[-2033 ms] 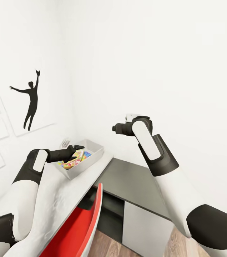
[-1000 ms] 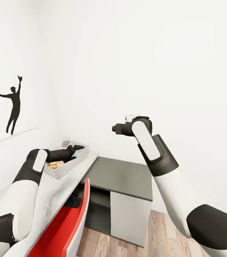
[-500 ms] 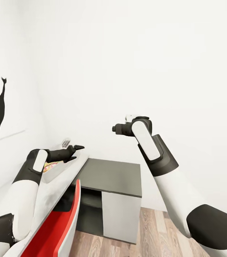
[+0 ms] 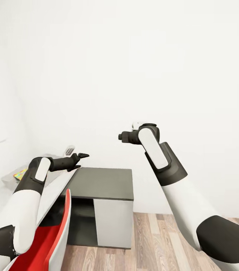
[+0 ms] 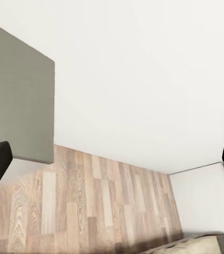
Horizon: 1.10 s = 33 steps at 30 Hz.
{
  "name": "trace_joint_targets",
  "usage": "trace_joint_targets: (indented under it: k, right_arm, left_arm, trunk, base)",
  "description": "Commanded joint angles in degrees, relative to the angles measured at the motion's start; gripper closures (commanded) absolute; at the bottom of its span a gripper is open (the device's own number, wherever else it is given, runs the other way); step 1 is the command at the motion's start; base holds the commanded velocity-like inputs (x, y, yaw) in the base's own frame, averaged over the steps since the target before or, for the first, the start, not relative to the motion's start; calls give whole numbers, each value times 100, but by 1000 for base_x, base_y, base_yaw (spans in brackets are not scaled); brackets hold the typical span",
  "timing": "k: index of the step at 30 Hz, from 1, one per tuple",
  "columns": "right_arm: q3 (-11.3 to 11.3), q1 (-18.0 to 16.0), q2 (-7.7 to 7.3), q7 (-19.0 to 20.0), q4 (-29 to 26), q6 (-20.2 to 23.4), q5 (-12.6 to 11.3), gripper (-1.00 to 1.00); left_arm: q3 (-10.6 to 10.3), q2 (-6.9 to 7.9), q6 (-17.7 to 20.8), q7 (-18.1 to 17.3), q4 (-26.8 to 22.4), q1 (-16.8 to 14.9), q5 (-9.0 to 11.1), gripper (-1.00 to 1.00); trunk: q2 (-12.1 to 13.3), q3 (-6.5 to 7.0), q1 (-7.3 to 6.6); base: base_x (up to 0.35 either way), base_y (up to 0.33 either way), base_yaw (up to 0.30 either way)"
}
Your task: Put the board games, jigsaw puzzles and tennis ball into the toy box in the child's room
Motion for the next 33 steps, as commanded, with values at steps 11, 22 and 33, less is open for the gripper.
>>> trace_joint_targets:
  k: [11,22,33]
  right_arm:
    - [5,-5,-3,-53,112,-96,-55,-100]
    - [13,-5,5,-51,186,-122,-55,-100]
    - [68,-5,11,-51,339,-209,-54,-100]
  left_arm:
    - [18,-1,25,-57,-4,-2,-58,-100]
    - [20,1,25,-60,-4,-2,-58,-100]
    - [12,-2,20,-55,-2,-2,-62,-100]
  trunk:
    - [-5,-3,1]
    - [-5,-3,1]
    - [-5,-29,1]
  base:
    - [-178,-3,-277]
    - [-256,0,-277]
    - [-239,0,-202]
